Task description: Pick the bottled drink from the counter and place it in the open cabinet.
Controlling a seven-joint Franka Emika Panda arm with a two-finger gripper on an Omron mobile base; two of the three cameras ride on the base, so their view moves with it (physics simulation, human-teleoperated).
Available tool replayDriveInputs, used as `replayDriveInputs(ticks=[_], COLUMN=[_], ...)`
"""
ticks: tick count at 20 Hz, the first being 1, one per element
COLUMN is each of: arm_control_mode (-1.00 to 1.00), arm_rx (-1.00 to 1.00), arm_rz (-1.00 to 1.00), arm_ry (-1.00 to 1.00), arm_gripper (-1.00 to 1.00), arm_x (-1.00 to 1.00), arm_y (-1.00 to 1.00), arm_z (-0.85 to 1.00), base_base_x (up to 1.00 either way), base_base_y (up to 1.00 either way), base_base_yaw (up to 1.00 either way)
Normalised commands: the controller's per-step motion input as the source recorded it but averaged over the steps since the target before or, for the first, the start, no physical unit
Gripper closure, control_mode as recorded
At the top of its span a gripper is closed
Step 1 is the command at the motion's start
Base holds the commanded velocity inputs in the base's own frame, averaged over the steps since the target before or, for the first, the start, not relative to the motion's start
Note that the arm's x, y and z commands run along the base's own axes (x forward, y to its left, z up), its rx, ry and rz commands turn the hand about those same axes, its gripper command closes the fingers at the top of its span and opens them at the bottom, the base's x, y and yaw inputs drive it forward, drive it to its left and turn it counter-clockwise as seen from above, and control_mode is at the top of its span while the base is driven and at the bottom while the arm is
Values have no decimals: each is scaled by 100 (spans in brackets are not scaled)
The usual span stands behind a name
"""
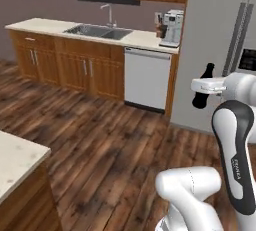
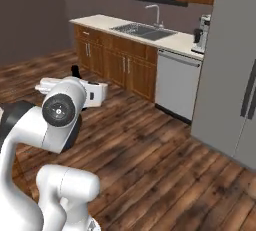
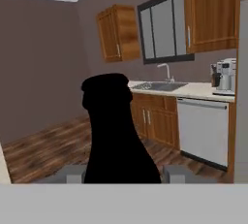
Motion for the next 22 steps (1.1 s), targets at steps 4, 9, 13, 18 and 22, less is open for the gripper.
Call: replayDriveInputs(ticks=[4, 9, 13, 18, 22], arm_control_mode=[100, 100, 100, 100, 100], arm_rx=[0, 0, 0, 0, 0], arm_rz=[0, 0, 0, 0, 0], arm_ry=[0, 0, 0, 0, 0], arm_gripper=[100, 100, 100, 100, 100], arm_x=[0, 0, 0, 0, 0], arm_y=[0, 0, 0, 0, 0], arm_z=[0, 0, 0, 0, 0], base_base_x=[0, 0, 0, 3, 17], base_base_y=[-10, -10, -11, -19, -31], base_base_yaw=[-79, -84, -87, -83, -75])
